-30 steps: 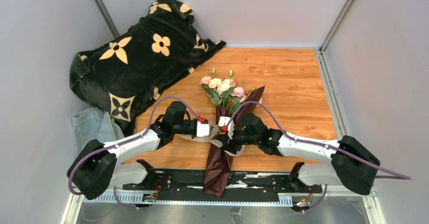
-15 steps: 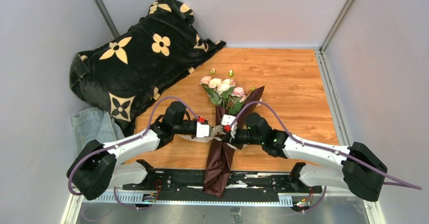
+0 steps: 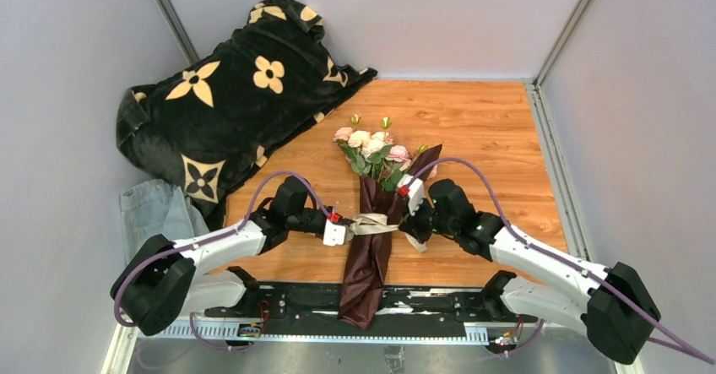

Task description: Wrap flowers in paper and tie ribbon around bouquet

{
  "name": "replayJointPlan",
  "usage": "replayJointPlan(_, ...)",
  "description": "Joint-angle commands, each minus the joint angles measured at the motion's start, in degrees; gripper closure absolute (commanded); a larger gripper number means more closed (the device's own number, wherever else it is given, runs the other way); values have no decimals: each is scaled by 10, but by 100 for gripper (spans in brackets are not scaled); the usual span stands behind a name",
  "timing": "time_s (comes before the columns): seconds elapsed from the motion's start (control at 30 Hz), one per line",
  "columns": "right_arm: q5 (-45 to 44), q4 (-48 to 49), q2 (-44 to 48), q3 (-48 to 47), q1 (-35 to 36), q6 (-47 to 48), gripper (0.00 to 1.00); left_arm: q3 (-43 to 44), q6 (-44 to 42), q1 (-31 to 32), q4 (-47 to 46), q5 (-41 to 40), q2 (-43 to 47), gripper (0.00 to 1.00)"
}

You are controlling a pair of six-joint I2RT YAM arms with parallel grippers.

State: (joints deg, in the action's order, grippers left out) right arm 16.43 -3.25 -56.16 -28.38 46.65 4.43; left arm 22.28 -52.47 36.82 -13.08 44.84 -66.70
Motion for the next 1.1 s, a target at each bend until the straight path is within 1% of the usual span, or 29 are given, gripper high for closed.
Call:
replayJointPlan(0.0, 31, -35, 12, 1, -67, -68, 100, -14, -131, -4, 49, 22, -10, 100)
replayJointPlan(0.07, 32, -27, 8, 3, -73, -71, 100, -20, -185, -4, 68, 32, -10, 100)
replayJointPlan(0.2, 61, -10, -15, 1, -73, -69, 100, -22, -214, -4, 76, 39, -11, 100)
replayJointPlan(0.27, 63, -4, -18, 1, -73, -65, 100, -21, -257, -4, 109, 38, -9, 97)
replayJointPlan(0.3, 65, 1, -18, 2, -73, -63, 100, -21, -292, -4, 146, 35, -6, 93)
replayJointPlan(0.33, 72, 7, -18, 3, -73, -61, 100, -18, -345, -4, 188, 35, -4, 88)
replayJointPlan(0.4, 96, 21, -18, 5, -72, -59, 100, -14, -447, -4, 276, 27, 5, 71)
replayJointPlan(0.43, 110, 23, -20, 5, -72, -59, 100, -13, -495, -4, 318, 18, 12, 59)
replayJointPlan(0.47, 116, 24, -21, 5, -71, -58, 100, -10, -511, -4, 338, 14, 21, 54)
replayJointPlan(0.5, 121, 23, -23, 6, -71, -56, 100, -7, -528, -4, 357, 2, 30, 46)
replayJointPlan(0.63, 127, 26, -27, 9, -68, -51, 100, 9, -537, -4, 410, -35, 64, 35)
replayJointPlan(0.73, 132, 27, -29, 5, -65, -49, 100, 14, -555, -4, 460, -78, 90, 31)
replayJointPlan(0.8, 133, 23, -30, 1, -61, -47, 100, 12, -566, -4, 472, -115, 108, 29)
replayJointPlan(0.83, 132, 23, -30, 0, -59, -47, 100, 10, -555, -5, 458, -132, 117, 29)
replayJointPlan(0.87, 132, 23, -29, 0, -56, -47, 100, 12, -523, -5, 431, -142, 121, 29)
replayJointPlan(0.9, 132, 23, -28, -1, -54, -47, 100, 18, -451, -5, 392, -141, 120, 29)
replayJointPlan(0.97, 131, 27, -27, 0, -48, -47, 100, 54, -296, -5, 299, -121, 100, 33)
replayJointPlan(1.0, 130, 27, -27, 1, -46, -47, 100, 84, -179, -5, 250, -109, 80, 36)
replayJointPlan(1.03, 130, 45, -28, 2, -44, -50, 100, 108, -17, -5, 200, -96, 56, 41)
replayJointPlan(1.07, 130, 54, -27, 4, -44, -53, 100, 120, 101, -5, 135, -93, 38, 51)
